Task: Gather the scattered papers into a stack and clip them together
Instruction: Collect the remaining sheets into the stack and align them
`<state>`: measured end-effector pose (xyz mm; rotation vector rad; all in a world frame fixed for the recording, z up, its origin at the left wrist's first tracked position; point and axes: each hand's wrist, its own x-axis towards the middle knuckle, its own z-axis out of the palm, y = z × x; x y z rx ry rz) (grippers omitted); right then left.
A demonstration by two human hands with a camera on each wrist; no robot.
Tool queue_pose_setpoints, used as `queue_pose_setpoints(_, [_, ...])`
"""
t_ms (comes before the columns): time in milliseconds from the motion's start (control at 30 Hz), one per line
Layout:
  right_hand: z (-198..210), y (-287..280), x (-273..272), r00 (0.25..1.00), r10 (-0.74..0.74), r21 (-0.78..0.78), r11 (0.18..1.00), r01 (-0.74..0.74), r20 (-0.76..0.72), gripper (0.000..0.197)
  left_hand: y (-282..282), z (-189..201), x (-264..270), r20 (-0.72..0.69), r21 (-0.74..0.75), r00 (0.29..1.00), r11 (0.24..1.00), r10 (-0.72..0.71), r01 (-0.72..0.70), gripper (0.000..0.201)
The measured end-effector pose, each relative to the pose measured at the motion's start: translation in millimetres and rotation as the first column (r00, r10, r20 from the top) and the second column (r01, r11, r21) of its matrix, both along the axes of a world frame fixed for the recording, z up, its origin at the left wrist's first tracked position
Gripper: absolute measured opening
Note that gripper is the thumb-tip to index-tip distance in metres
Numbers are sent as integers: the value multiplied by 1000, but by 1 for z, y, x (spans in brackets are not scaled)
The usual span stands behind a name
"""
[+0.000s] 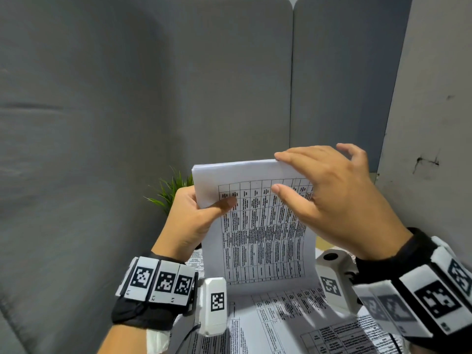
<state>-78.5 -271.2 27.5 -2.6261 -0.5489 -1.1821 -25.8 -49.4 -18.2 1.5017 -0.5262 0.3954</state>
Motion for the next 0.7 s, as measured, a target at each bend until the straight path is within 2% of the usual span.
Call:
queue_pose_setpoints(67, [0,-6,6,999,7,15,1000,-7,53,48,-2,1,0,13,-9,999,1000,29,-29,26])
queue_pose_setpoints(100, [-1,-8,9,997,27,63,997,-32,77,55,-3,1,0,20,-29,999,999,42,-41,25])
queue_pose_setpoints(167, [-3,-14,19,989,118,316,938,-141,90,74,-4,2,-1,29,-75,998,996,56,-54,24])
queue_pose_setpoints(200, [-5,-18,24,981,185,491,851,-185,50,84,-4,2,-1,28,-98,998,994,57,-54,23])
queue_pose_setpoints(233, [-8,-21,28,955,297,660,723,-206,-27,90,-4,2,-1,26,-120,998,991,56,-53,23])
queue_pose_setpoints(267, [-12,-25,33,884,458,786,579,-215,-96,89,-5,1,-1,23,-136,998,989,53,-49,22])
queue_pose_setpoints(300, [-18,-30,38,772,619,860,465,-208,-147,78,-7,1,-1,20,-144,999,989,45,-42,22])
queue_pose_setpoints(333, [-24,-34,43,664,726,894,402,-198,-179,60,-8,1,-1,15,-149,999,988,33,-30,23])
queue_pose_setpoints(367, [-27,-35,45,595,784,905,368,-215,-178,43,-10,2,-1,15,-157,1000,987,17,-15,22])
queue_pose_setpoints(433, [-30,-36,48,566,818,909,309,-280,-104,26,-10,4,-2,25,-179,999,983,-24,28,22])
queue_pose_setpoints(500, [-30,-37,51,582,813,900,255,-352,-3,27,-9,6,-3,33,-205,996,975,-80,85,26])
queue_pose_setpoints(567, [-31,-39,54,578,815,880,241,-410,46,28,-5,8,-3,26,-232,992,964,-125,128,27])
queue_pose_setpoints(633, [-36,-43,58,549,835,886,240,-398,21,28,-3,7,-3,-1,-225,990,965,-140,136,29])
queue_pose_setpoints(700, [-45,-46,64,489,872,913,223,-342,-30,29,-2,4,-3,-47,-159,989,978,-144,135,33])
